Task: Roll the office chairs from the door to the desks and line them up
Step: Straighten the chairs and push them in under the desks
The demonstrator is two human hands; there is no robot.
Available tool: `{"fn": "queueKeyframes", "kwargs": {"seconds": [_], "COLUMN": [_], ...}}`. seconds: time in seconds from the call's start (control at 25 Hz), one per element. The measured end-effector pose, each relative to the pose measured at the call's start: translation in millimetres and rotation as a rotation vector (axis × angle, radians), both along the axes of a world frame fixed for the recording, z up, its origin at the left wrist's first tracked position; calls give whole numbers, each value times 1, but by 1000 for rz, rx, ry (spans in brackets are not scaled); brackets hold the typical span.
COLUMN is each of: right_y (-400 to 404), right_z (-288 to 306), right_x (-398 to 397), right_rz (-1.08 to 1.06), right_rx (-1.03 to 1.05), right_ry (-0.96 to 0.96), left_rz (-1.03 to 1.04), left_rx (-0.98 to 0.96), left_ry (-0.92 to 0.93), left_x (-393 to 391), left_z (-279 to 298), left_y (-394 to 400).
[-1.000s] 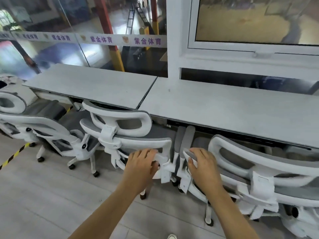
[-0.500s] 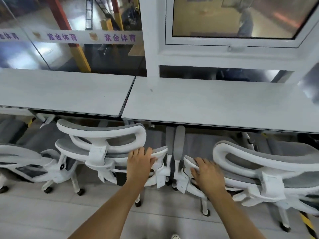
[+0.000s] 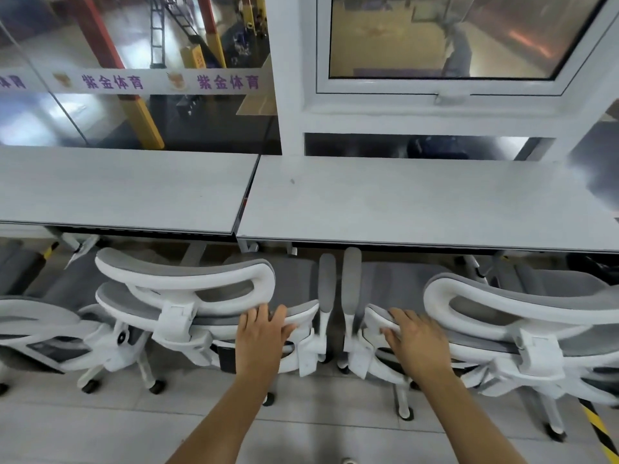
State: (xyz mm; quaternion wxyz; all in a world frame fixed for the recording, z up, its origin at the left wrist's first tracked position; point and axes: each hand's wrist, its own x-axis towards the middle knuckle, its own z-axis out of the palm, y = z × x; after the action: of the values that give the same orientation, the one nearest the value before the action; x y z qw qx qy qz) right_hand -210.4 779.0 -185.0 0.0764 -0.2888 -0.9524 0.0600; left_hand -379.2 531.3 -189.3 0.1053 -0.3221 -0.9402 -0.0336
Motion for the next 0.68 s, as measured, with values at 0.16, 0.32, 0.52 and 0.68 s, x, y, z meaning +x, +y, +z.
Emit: {"fn": "queueKeyframes", "kwargs": {"seconds": [0.16,0.32,0.52,0.68], "right_y": [-1,-1,-1,0], "right_z": [-4,-6,-1,2], "right_x": [0,-1,0,1], "right_rz": [-11,-9,-11,-26], "right_rx": [20,20,-3,-31], "right_ry": [4,14,-11,-43], "left_rz": [-15,-28,-8,-7], "left_rx": [41,36,27,13], "left_ry": [26,56,43,15], "left_x": [7,4,-5,-11], "left_z": [-5,-5,1,0], "left_y": [-15,-28,-11,-4]}}
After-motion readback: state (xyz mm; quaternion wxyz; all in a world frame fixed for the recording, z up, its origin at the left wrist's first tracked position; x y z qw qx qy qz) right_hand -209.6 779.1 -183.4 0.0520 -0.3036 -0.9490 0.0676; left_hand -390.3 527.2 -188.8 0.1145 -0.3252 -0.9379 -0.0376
